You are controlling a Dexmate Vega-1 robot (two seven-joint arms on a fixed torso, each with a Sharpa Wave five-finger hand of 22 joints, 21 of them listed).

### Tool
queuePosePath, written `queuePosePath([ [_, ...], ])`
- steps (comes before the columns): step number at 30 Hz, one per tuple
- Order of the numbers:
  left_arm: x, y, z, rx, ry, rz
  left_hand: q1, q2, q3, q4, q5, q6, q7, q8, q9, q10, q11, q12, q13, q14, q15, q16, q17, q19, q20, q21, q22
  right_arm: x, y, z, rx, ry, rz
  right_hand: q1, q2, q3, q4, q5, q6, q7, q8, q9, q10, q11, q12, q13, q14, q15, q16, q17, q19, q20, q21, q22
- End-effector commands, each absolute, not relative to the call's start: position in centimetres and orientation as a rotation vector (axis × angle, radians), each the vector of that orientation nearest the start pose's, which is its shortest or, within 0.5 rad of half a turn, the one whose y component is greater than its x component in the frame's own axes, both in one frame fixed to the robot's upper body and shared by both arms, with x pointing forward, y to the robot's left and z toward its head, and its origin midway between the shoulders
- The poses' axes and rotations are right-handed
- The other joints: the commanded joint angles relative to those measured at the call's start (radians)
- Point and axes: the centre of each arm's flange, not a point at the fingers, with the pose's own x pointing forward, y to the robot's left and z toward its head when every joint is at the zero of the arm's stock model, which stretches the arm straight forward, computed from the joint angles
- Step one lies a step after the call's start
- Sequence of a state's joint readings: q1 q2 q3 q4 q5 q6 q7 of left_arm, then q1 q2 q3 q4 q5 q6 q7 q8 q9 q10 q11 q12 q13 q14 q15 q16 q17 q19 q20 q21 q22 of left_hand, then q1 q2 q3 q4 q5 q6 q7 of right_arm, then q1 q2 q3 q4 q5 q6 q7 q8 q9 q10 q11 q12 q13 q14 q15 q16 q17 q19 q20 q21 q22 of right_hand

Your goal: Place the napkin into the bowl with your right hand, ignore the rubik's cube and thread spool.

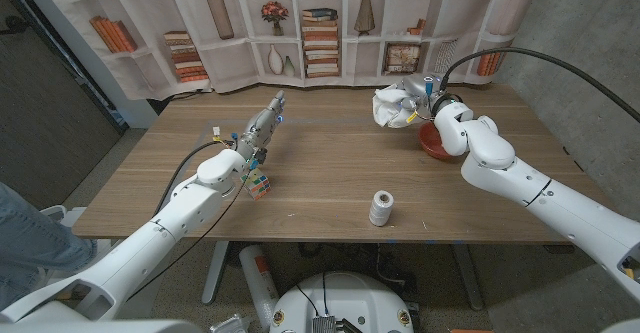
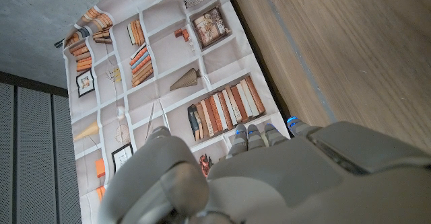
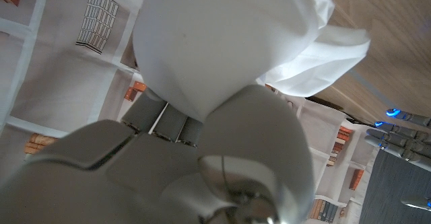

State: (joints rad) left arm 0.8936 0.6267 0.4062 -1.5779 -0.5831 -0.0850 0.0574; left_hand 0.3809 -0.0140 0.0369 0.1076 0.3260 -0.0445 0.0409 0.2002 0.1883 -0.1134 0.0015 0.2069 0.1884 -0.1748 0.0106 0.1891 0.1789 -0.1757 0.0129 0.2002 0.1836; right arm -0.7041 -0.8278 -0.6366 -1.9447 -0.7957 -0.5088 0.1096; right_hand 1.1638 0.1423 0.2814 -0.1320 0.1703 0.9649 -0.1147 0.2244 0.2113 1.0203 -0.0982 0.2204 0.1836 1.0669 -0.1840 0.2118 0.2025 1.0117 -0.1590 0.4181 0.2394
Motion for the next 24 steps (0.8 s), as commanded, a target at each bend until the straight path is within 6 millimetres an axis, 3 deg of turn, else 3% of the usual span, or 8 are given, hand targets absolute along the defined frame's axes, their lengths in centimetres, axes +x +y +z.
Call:
queuePosePath([
  [1, 62.3, 25.0, -1.0, 0.135, -0.522, -0.259, 0.003, 0.013, -0.004, 0.002, -0.002, 0.002, -0.002, 0.001, 0.002, -0.004, -0.003, -0.001, 0.002, -0.017, 0.003, -0.001, 0.004, -0.142, 0.005, 0.007, 0.004, 56.6, -24.8, 8.9, -1.587, -0.555, -0.347, 0.003, 0.008, 0.002, 0.004, 0.006, 0.01, 0.002, -0.003, 0.006, 0.004, 0.002, -0.002, 0.005, 0.005, -0.048, 0.003, 0.004, -0.007, -0.057, 0.005, 0.004],
  [16, 62.5, 24.8, -0.8, 0.151, -0.512, -0.26, 0.004, 0.014, -0.006, 0.002, -0.002, 0.002, -0.002, 0.001, 0.002, -0.005, -0.003, -0.002, 0.002, -0.018, 0.003, -0.001, 0.004, -0.143, 0.006, 0.007, 0.004, 56.5, -26.7, 8.2, -1.578, -0.53, -0.37, 0.01, 0.01, 0.004, 0.0, 0.006, 0.008, -0.002, -0.006, 0.007, 0.0, -0.009, -0.006, 0.006, -0.001, -0.049, 0.001, 0.005, -0.015, -0.056, 0.01, 0.005],
  [24, 62.8, 24.7, -0.8, 0.153, -0.506, -0.266, 0.004, 0.014, -0.008, 0.002, -0.002, 0.002, -0.002, 0.001, 0.002, -0.004, -0.004, -0.001, 0.002, -0.017, 0.003, -0.001, 0.004, -0.144, 0.005, 0.007, 0.004, 56.4, -27.4, 8.2, -1.575, -0.515, -0.385, 0.011, 0.011, 0.004, 0.0, 0.006, 0.008, -0.002, -0.007, 0.007, 0.002, -0.002, -0.006, 0.006, -0.003, -0.048, 0.001, 0.006, -0.02, -0.056, 0.012, 0.006],
])
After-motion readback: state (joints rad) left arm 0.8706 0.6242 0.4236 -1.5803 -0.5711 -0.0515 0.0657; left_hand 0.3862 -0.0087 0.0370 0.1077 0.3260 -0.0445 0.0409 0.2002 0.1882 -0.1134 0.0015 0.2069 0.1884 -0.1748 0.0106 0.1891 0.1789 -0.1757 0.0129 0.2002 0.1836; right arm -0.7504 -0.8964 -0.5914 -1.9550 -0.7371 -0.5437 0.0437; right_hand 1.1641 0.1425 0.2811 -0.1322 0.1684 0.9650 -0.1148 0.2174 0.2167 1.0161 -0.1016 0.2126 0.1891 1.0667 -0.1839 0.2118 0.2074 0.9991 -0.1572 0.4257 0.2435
